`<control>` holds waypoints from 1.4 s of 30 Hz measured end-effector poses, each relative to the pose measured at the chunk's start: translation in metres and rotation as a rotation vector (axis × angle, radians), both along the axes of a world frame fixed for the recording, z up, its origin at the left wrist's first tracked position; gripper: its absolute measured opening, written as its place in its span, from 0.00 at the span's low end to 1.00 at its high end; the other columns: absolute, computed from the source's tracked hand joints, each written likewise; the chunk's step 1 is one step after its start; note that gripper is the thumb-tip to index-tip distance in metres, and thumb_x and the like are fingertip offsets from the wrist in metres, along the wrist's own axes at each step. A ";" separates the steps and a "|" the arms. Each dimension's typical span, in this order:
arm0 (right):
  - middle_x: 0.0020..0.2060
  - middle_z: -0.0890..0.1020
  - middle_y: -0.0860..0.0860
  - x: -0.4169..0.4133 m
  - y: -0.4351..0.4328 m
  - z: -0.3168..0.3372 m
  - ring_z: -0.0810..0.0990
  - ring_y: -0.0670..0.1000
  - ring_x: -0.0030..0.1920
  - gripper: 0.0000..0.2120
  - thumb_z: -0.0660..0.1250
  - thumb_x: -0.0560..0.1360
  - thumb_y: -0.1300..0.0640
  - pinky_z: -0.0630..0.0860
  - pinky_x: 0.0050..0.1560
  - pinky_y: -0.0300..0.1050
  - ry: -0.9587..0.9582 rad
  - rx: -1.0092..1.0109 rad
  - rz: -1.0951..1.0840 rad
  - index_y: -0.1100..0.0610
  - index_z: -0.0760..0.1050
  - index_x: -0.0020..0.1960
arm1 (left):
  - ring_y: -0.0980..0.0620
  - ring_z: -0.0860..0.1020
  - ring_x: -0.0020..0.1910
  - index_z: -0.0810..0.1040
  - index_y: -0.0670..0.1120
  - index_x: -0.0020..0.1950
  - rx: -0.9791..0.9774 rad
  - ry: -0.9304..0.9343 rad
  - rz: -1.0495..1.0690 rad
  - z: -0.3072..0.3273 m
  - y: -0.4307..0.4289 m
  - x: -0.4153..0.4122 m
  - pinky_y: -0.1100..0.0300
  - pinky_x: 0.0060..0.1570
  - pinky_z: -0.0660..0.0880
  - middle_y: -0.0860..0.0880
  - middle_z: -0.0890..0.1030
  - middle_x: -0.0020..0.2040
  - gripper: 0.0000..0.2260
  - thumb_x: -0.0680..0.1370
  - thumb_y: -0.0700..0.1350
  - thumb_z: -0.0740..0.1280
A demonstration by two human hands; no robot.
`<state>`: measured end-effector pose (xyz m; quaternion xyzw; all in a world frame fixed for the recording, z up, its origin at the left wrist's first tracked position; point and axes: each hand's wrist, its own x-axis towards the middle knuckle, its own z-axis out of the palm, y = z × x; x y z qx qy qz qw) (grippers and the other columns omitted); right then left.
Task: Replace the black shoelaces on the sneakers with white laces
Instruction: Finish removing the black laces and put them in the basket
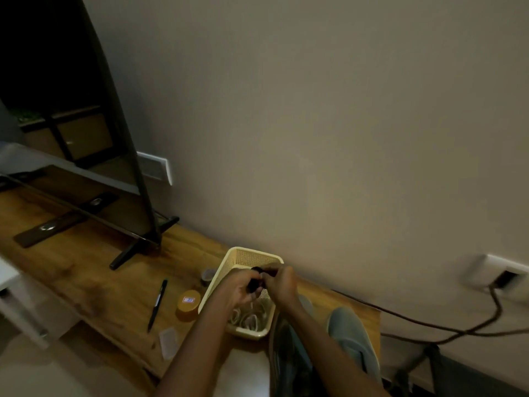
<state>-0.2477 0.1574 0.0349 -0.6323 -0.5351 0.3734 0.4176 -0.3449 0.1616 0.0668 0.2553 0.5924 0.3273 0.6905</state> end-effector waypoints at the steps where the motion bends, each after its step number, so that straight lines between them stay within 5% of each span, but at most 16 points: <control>1: 0.44 0.84 0.57 -0.004 0.012 -0.008 0.81 0.49 0.43 0.10 0.64 0.72 0.71 0.76 0.42 0.36 -0.014 -0.010 -0.004 0.64 0.81 0.50 | 0.50 0.72 0.32 0.71 0.37 0.41 0.013 0.088 0.007 -0.007 0.013 0.002 0.64 0.24 0.72 0.42 0.74 0.36 0.07 0.79 0.32 0.58; 6: 0.44 0.83 0.57 -0.016 0.051 -0.029 0.81 0.52 0.45 0.12 0.62 0.70 0.71 0.77 0.48 0.44 -0.089 0.021 0.015 0.64 0.81 0.49 | 0.46 0.72 0.39 0.72 0.37 0.46 0.069 0.328 0.004 -0.041 0.062 0.001 0.55 0.37 0.67 0.39 0.73 0.42 0.05 0.79 0.35 0.58; 10: 0.44 0.84 0.57 -0.014 0.064 -0.031 0.81 0.55 0.46 0.11 0.63 0.70 0.68 0.77 0.48 0.48 -0.295 0.119 0.058 0.62 0.81 0.48 | 0.48 0.72 0.37 0.75 0.39 0.52 0.187 0.422 -0.023 -0.053 0.071 -0.002 0.53 0.33 0.71 0.40 0.76 0.48 0.08 0.80 0.38 0.57; 16: 0.44 0.84 0.56 -0.006 0.069 -0.030 0.81 0.54 0.47 0.12 0.64 0.68 0.68 0.74 0.46 0.41 -0.403 0.051 0.192 0.60 0.83 0.48 | 0.49 0.74 0.29 0.74 0.39 0.41 0.168 0.338 0.051 -0.073 0.061 -0.011 0.58 0.32 0.72 0.42 0.78 0.35 0.05 0.77 0.37 0.66; 18: 0.42 0.84 0.58 -0.005 0.072 -0.029 0.81 0.54 0.42 0.10 0.65 0.68 0.68 0.77 0.45 0.45 -0.353 0.030 0.204 0.62 0.83 0.46 | 0.50 0.73 0.27 0.74 0.40 0.41 0.190 0.352 0.091 -0.074 0.060 -0.010 0.60 0.29 0.70 0.43 0.77 0.34 0.05 0.76 0.38 0.66; 20: 0.39 0.83 0.60 -0.002 0.075 -0.027 0.81 0.56 0.39 0.08 0.67 0.68 0.69 0.80 0.44 0.52 -0.285 -0.018 0.193 0.64 0.82 0.45 | 0.50 0.74 0.32 0.73 0.41 0.50 0.197 0.329 0.099 -0.071 0.060 -0.010 0.62 0.28 0.70 0.43 0.77 0.39 0.05 0.76 0.37 0.67; 23: 0.42 0.83 0.60 0.003 0.079 -0.026 0.82 0.58 0.44 0.07 0.70 0.67 0.68 0.80 0.46 0.53 -0.317 -0.059 0.195 0.64 0.82 0.44 | 0.42 0.76 0.55 0.67 0.45 0.65 0.217 0.314 0.038 -0.074 0.062 -0.011 0.55 0.49 0.76 0.40 0.74 0.60 0.22 0.74 0.33 0.67; 27: 0.47 0.82 0.60 0.005 0.082 -0.026 0.80 0.59 0.50 0.08 0.67 0.68 0.65 0.76 0.50 0.49 -0.585 -0.033 0.251 0.62 0.80 0.47 | 0.43 0.78 0.52 0.77 0.43 0.50 0.282 0.431 -0.018 -0.081 0.063 -0.007 0.51 0.53 0.77 0.41 0.79 0.55 0.07 0.74 0.35 0.68; 29: 0.50 0.82 0.58 0.005 0.079 -0.028 0.76 0.59 0.55 0.09 0.66 0.71 0.62 0.68 0.57 0.49 -0.784 -0.007 0.323 0.60 0.79 0.50 | 0.42 0.79 0.53 0.76 0.45 0.43 0.329 0.508 0.009 -0.083 0.066 -0.010 0.48 0.54 0.77 0.42 0.80 0.53 0.08 0.71 0.33 0.70; 35: 0.53 0.79 0.55 0.004 0.076 -0.036 0.64 0.58 0.63 0.12 0.62 0.76 0.55 0.59 0.60 0.53 -1.224 0.031 0.515 0.60 0.79 0.52 | 0.46 0.80 0.48 0.82 0.45 0.43 0.408 0.864 -0.195 -0.092 0.060 -0.003 0.56 0.47 0.77 0.45 0.83 0.47 0.04 0.73 0.38 0.68; 39: 0.66 0.70 0.53 0.022 0.070 -0.015 0.63 0.59 0.64 0.17 0.60 0.76 0.59 0.60 0.60 0.52 -1.111 0.032 0.478 0.57 0.74 0.64 | 0.43 0.79 0.52 0.82 0.38 0.54 0.410 0.788 -0.146 -0.093 0.056 -0.001 0.56 0.51 0.76 0.40 0.82 0.53 0.09 0.78 0.38 0.64; 42: 0.63 0.73 0.55 0.053 0.058 0.006 0.70 0.57 0.62 0.20 0.60 0.75 0.64 0.67 0.60 0.50 -0.816 0.116 0.294 0.56 0.73 0.65 | 0.44 0.78 0.53 0.74 0.38 0.66 0.398 0.659 -0.057 -0.082 0.048 -0.003 0.57 0.50 0.73 0.40 0.75 0.65 0.15 0.80 0.35 0.56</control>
